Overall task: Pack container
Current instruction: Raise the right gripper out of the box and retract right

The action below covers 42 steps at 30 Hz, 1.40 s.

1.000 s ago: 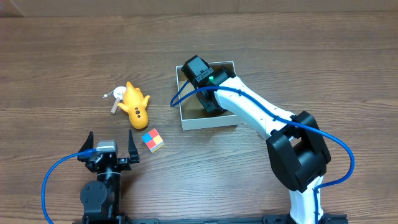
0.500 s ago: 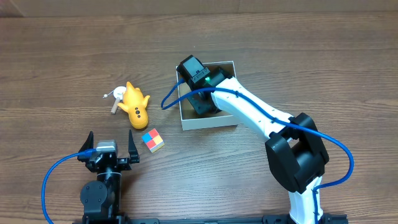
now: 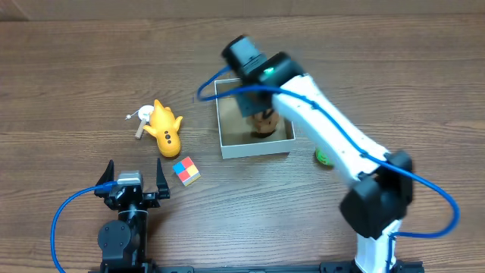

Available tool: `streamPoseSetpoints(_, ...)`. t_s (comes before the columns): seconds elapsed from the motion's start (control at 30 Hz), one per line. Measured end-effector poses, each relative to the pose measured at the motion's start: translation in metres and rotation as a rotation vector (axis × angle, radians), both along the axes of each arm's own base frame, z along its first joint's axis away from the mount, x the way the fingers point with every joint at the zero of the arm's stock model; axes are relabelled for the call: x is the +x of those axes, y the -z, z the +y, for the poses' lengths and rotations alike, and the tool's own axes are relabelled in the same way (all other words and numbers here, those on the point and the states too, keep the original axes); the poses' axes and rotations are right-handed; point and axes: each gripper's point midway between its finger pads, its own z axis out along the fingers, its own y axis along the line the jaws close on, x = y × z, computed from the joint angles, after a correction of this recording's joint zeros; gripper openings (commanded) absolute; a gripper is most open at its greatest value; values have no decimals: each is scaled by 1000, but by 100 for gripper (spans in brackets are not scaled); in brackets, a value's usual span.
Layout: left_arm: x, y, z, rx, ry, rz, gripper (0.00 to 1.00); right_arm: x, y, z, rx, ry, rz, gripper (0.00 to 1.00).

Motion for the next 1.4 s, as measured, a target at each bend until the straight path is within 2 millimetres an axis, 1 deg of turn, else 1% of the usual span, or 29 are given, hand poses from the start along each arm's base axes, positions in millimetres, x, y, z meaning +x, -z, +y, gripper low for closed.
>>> streamPoseSetpoints(0.07,0,0,0,0,0,0,100,4,-12,-28,1,77,2,36)
streamPoseSetpoints(0.13,0,0,0,0,0,0,100,9,-19,-67,-4,177,18,35)
streamPoseSetpoints(0.2,0,0,0,0,0,0,100,16,-18,-98,-1,257,33,29)
streamPoseSetpoints(0.23,0,0,0,0,0,0,100,18,-17,-107,6,282,42,26)
streamPoseSetpoints(0.27,0,0,0,0,0,0,100,19,-13,-121,9,318,55,24)
streamPoseSetpoints(0.3,0,0,0,0,0,0,100,20,-10,-130,13,345,68,15)
streamPoseSetpoints(0.33,0,0,0,0,0,0,100,20,-4,-142,15,375,84,4)
streamPoseSetpoints(0.4,0,0,0,0,0,0,100,16,13,-157,15,408,125,4)
streamPoseSetpoints(0.47,0,0,0,0,0,0,100,13,30,-161,34,428,153,4)
streamPoseSetpoints(0.57,0,0,0,0,0,0,100,2,61,-159,58,429,214,4)
streamPoseSetpoints(0.63,0,0,0,0,0,0,100,-8,80,-152,82,417,257,4)
streamPoseSetpoints(0.7,0,0,0,0,0,0,100,-14,91,-143,106,398,280,4)
streamPoseSetpoints(0.77,0,0,0,0,0,0,100,-17,97,-131,123,371,287,4)
streamPoseSetpoints(0.9,0,0,0,0,0,0,100,-23,100,-103,145,305,295,4)
streamPoseSetpoints(1.0,0,0,0,0,0,0,100,-30,99,-78,152,243,294,4)
streamPoseSetpoints(1.1,0,0,0,0,0,0,100,-36,99,-63,155,202,302,4)
streamPoseSetpoints(1.23,0,0,0,0,0,0,100,-42,99,-52,159,174,309,4)
streamPoseSetpoints(1.4,0,0,0,0,0,0,100,-41,99,-55,154,182,311,4)
